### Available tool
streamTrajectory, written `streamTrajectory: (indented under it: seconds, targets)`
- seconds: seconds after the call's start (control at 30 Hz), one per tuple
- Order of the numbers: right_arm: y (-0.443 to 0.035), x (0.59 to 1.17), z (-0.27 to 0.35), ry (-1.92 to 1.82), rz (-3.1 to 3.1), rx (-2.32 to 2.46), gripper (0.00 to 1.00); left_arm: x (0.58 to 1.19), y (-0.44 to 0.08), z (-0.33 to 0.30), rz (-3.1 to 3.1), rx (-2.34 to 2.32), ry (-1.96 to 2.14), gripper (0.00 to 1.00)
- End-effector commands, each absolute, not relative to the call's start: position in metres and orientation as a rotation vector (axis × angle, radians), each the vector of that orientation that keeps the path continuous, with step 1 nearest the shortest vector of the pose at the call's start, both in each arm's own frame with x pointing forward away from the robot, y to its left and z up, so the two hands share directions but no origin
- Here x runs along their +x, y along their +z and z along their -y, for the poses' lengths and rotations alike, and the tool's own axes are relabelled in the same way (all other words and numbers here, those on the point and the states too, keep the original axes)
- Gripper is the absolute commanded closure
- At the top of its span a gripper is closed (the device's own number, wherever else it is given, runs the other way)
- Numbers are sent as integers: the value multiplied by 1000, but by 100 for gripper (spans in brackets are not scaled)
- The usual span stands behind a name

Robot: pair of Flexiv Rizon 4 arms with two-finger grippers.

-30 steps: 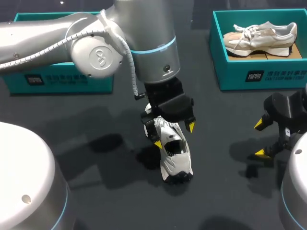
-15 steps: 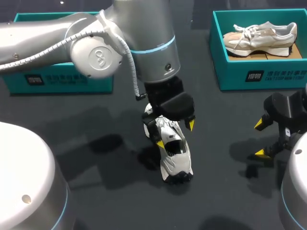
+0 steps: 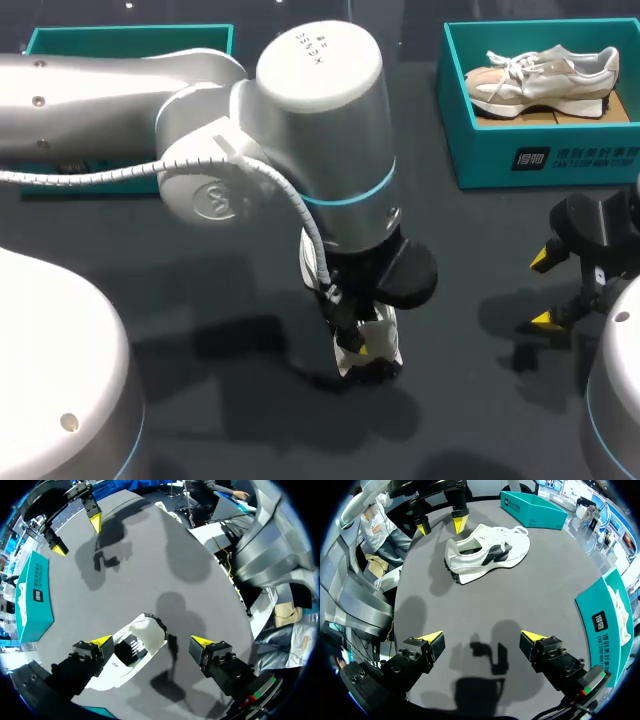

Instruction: Take the shoe out of the shoebox, open the shoe tongue, remove and reinsert the insole, then place the shoe into the shoebox

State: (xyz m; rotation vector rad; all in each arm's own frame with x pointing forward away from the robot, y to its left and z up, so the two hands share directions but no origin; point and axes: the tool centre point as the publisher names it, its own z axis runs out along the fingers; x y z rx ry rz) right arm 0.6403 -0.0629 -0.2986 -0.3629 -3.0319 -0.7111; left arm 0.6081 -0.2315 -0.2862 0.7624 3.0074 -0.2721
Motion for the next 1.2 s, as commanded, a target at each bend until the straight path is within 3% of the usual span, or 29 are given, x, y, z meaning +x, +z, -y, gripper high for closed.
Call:
streamTrajectory:
  seconds: [0.03,0.9,1.2]
  targets:
    - [-299,638,63,-709,3036,-365,0,605,-291,238,-3002,638,-161,0]
    - [-299,638,63,-709,3036,-365,0,610,-294,245,-3019,466,-93,0]
    - [-299,638,63,-709,3036,-365,0,607,-302,244,-3030,198,-58,0]
